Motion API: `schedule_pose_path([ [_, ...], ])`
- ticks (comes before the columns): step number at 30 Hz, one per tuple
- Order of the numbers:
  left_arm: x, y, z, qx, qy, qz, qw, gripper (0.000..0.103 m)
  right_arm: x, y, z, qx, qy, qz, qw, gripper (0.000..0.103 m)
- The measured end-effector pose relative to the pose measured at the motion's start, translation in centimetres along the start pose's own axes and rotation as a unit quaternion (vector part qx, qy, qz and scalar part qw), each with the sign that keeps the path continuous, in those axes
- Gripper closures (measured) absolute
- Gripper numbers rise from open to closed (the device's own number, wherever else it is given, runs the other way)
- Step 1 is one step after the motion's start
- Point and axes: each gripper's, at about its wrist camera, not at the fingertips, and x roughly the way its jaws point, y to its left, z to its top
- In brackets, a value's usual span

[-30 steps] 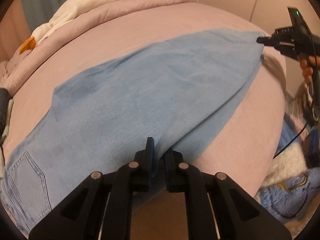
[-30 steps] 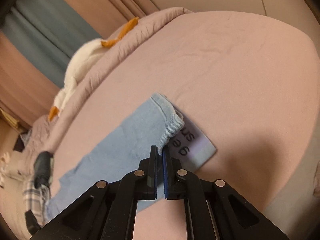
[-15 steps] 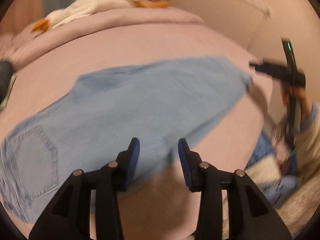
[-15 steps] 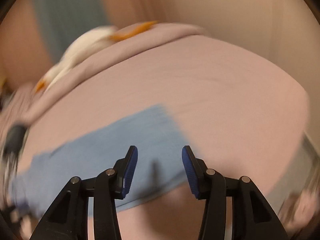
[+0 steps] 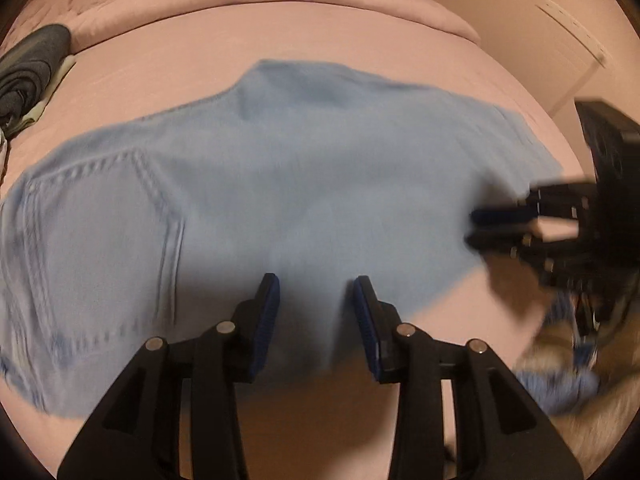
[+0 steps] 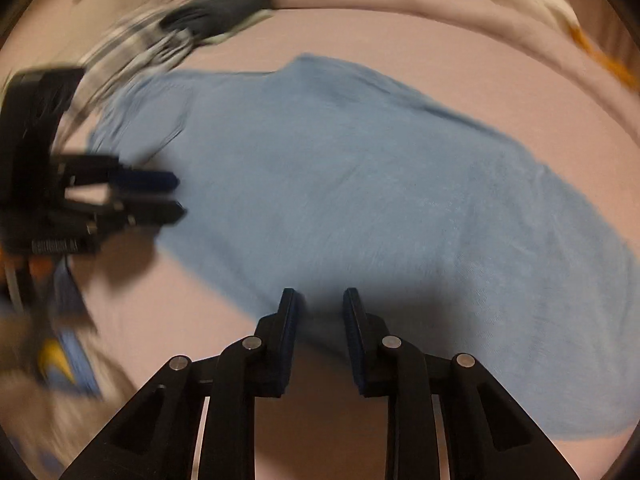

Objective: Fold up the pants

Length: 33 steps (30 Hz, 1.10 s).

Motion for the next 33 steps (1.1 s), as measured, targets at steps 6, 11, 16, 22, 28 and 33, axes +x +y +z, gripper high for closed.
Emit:
schedule_pose_path([
  [6, -3.3, 1.6, -2.4, -0.026, -0.035, -0.026, 0.9987, 0.066, -3.0, 0.9, -0.2, -0.039, -0.063, 0.005, 0.997, 0.077],
  [11, -2.9, -0.1, -2.6, 0.020, -0.032, -0.006, 0.9993, 0.067, -0.7, 4.7, 0.6, -0.121, -0.051, -0.002, 0.991, 0.077],
  [16, -1.8, -0.6, -2.4, 0.065, -0.016, 0.016, 0.9976, 0.075, 0.9, 6.1, 0.9, -0.156, -0.048, -0.021, 0.986, 0.079],
  [22, -1.5, -0.8, -2.5, 0.104, -0.015, 0.013, 0.9944, 0.098, -0.3, 6.5, 0.6, -0.169, -0.065, -0.006, 0.984, 0.097],
  [28, -1.1, -1.3, -4.0, 0.127, 0.009, -0.011, 0.9919, 0.100, 0.3, 5.9, -0.5, -0.163, -0.040, 0.017, 0.986, 0.099],
  [33, -3.8, 0.7, -4.4, 0.063, -0.036, -0.033, 0.9969, 0.096, -1.4, 7.0, -0.4, -0.169, -0.051, 0.052, 0.983, 0.098],
])
